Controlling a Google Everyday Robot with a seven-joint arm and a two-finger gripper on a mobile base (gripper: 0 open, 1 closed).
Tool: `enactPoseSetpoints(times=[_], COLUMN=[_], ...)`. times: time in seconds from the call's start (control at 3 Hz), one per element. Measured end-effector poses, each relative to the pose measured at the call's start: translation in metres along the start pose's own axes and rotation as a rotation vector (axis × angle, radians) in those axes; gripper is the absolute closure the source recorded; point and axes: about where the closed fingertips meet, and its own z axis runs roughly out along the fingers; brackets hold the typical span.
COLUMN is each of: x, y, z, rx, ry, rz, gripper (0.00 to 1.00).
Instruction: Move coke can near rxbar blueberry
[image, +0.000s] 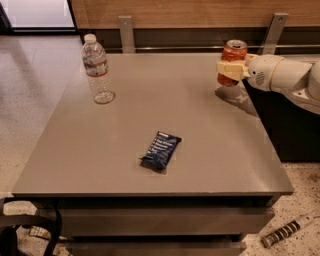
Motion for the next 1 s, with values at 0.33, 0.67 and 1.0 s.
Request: enactPoseSetpoints(times=[0.33,0.67,1.0], x=[0.003,0.008,0.02], y=[0.036,0.071,0.112], z=[-0.035,-0.058,-0.063], rx=[-0.041,-0.072,-0.099], ry=[0.053,0.084,0.08], rz=[-0.062,-0.107,-0.126], gripper=[1.0,1.0,1.0])
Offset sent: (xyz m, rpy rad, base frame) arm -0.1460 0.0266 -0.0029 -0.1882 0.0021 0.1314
